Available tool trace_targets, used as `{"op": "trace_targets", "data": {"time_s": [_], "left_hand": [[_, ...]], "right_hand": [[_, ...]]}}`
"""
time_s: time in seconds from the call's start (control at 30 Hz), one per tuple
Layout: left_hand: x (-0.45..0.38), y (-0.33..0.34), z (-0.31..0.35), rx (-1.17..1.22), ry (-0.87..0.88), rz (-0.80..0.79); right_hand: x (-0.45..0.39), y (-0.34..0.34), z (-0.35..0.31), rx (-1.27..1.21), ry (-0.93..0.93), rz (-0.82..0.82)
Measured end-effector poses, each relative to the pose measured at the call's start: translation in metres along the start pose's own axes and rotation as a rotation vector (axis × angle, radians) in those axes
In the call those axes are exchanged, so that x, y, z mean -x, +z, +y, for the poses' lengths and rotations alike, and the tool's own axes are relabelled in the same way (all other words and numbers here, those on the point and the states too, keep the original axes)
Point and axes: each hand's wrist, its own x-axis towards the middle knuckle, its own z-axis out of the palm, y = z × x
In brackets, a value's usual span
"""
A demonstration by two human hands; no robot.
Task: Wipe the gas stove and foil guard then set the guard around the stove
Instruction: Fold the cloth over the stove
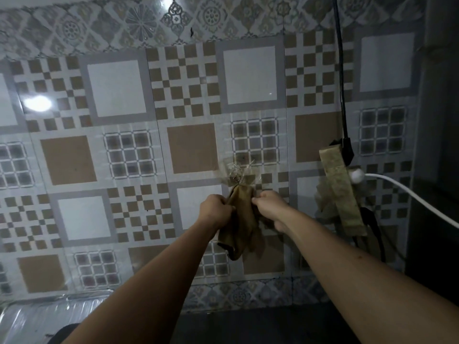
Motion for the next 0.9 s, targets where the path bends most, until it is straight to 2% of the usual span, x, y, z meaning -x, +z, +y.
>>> {"op": "trace_targets", "data": {"time_s": [0.13,0.3,0.4,0.53,0.77,0.9], "left_hand": [[0.012,-0.018,0.006,0.054,0.017,-0.041],[0.048,-0.048,0.021,0.109,0.034,-0.260],[0.081,-0.074,0.028,0.182,0.027,-0.348],[0.132,-0.105,0.035,0.177,0.071,-0.375],[0.236,-0.167,0.046,-0.013,0.201,-0.281],[0.303,-0.189,0.049,-0.024,0.209,-0.266]], "right_hand": [[0.013,-0.010,-0.013,-0.007,-0.085,0.083],[0.042,-0.018,-0.030,0.010,-0.186,0.130],[0.074,-0.027,-0.042,0.112,-0.277,0.136],[0.133,-0.043,-0.057,0.209,-0.384,0.159],[0.269,-0.064,-0.069,0.301,-0.479,0.178],[0.349,-0.049,-0.069,0.283,-0.478,0.300]]}}
